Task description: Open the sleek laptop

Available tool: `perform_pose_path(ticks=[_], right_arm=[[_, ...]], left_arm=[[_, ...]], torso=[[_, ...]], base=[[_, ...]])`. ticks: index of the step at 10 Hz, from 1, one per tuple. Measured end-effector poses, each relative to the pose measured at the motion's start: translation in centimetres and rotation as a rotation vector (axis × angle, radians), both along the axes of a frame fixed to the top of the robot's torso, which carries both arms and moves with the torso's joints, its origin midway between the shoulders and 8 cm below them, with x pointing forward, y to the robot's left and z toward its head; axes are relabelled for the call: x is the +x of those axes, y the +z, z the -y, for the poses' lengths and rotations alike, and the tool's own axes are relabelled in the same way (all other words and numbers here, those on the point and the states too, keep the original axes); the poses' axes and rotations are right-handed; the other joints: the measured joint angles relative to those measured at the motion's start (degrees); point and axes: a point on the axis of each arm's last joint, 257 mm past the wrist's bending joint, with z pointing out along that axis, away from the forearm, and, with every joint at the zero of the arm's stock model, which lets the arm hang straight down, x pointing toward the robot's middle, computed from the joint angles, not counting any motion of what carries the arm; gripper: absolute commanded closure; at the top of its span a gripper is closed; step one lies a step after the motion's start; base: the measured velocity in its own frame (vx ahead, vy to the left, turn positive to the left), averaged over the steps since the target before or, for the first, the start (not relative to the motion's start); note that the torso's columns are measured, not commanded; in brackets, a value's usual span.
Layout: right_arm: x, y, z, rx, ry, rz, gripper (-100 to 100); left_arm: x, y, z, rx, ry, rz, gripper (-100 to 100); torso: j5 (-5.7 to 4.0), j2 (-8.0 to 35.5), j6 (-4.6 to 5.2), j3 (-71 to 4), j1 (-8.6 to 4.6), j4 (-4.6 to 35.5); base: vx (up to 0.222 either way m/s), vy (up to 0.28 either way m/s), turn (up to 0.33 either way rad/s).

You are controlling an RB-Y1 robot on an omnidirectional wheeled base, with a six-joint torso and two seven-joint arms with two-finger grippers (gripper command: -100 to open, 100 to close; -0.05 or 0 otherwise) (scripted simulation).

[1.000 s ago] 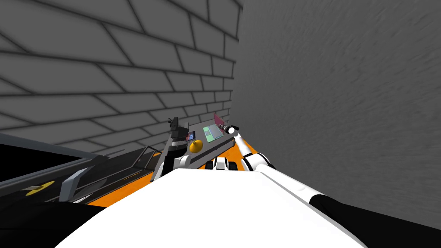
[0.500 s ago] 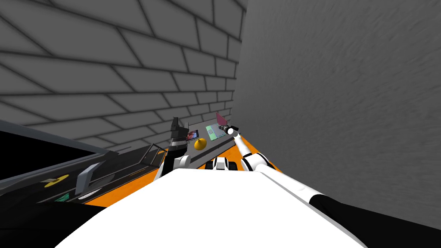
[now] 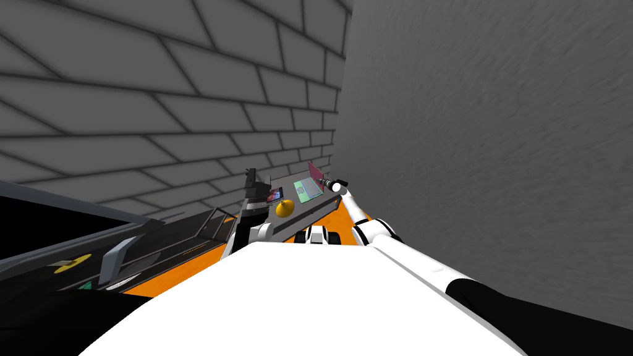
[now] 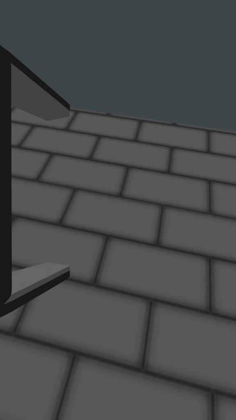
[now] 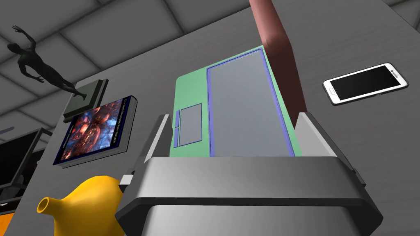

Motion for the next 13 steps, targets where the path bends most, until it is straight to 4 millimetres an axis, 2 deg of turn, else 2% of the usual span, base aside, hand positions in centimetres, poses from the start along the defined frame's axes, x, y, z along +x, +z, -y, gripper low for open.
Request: perform_pose_path(ticks=[5,8,10,13], right_arm=[[-0.6,1.1,-1.8,0.127,0.018,-0.064,-100],[-1.1,1.9,-2.1,0.193,0.025,-0.102,-100],[-2.0,2.7,-4.0,0.264,0.045,-0.139,-100],[-2.9,2.7,-6.7,0.334,0.076,-0.174,-100]], left_arm=[[0.0,0.0,0.0,0.000,0.000,0.000,0],[0.0,0.0,0.0,0.000,0.000,0.000,0],[0.0,0.0,0.0,0.000,0.000,0.000,0],[0.0,0.0,0.0,0.000,0.000,0.000,0]], torso=[[0.04,0.1,0.00,0.1,0.14,0.0],[0.02,0.1,0.01,0.0,0.05,0.0],[0.00,0.0,0.01,0.0,0.02,0.0],[0.08,0.1,-0.02,0.1,0.26,0.0]], base=[[0.077,-0.095,-0.006],[0.053,-0.087,0.026],[0.057,-0.099,0.005],[0.016,-0.027,0.006]])
